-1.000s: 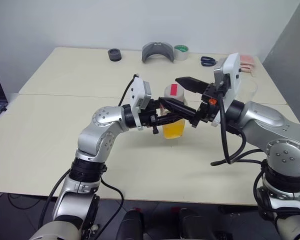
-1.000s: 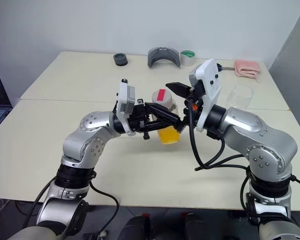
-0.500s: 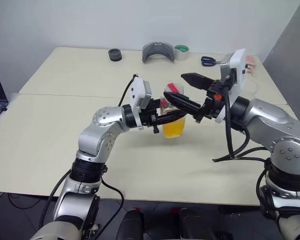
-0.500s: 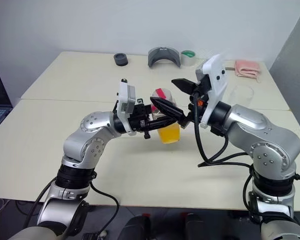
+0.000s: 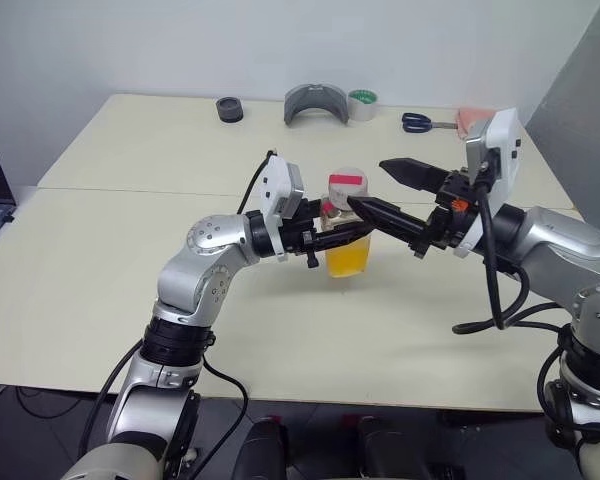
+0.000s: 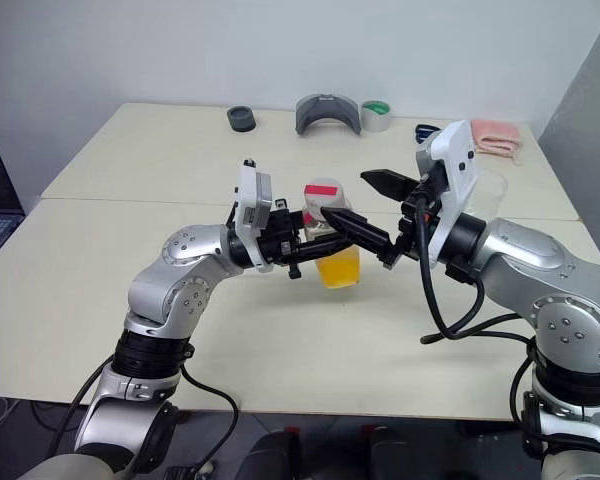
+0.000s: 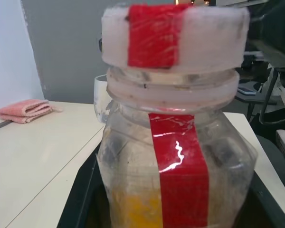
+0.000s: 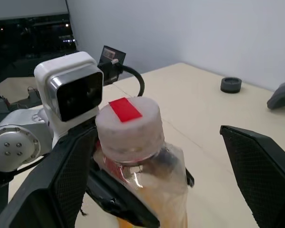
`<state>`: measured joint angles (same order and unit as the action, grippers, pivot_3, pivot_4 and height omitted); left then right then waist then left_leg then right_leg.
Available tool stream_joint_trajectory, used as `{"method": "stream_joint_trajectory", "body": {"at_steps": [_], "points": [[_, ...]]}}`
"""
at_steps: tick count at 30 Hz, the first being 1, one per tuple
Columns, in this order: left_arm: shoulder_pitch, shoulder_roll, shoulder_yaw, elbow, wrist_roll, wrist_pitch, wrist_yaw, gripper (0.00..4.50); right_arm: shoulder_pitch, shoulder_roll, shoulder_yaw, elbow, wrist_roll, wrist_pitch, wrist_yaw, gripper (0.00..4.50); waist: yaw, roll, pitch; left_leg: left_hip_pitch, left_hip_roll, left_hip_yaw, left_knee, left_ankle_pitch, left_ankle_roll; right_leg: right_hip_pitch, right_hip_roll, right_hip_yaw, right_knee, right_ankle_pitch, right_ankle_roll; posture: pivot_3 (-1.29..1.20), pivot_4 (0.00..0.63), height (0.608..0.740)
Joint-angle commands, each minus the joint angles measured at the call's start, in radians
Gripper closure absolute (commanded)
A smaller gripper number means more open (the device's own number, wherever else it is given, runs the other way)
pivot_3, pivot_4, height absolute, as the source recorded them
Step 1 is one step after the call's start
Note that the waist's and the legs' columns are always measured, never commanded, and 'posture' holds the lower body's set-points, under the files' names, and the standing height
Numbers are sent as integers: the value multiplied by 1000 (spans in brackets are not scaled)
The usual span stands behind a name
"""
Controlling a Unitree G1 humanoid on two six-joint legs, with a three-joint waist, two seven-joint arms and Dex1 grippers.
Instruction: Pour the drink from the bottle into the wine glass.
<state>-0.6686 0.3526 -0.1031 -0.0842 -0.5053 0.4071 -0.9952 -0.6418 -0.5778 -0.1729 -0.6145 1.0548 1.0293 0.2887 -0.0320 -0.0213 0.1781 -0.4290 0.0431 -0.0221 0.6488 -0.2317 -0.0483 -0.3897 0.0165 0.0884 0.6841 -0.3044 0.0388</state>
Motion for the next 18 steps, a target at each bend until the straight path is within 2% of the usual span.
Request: {"method": "stream_joint_trajectory", "body": {"at_steps": [1, 18], "points": [[-36, -5, 15, -18, -11, -26, -8, 2730, -5, -9, -23, -31, 54, -15, -3, 86, 0, 0, 0, 0, 0, 0, 0, 0, 0, 0, 0, 0, 0, 0, 0, 0, 150, 740], [-50, -2, 15, -5, 1, -32, -18, 2730, -56, 78, 95, 64, -53, -123, 50, 86, 0, 0, 0, 0, 0, 0, 0, 0, 0, 0, 0, 0, -1, 0, 0, 0, 150, 740]]}}
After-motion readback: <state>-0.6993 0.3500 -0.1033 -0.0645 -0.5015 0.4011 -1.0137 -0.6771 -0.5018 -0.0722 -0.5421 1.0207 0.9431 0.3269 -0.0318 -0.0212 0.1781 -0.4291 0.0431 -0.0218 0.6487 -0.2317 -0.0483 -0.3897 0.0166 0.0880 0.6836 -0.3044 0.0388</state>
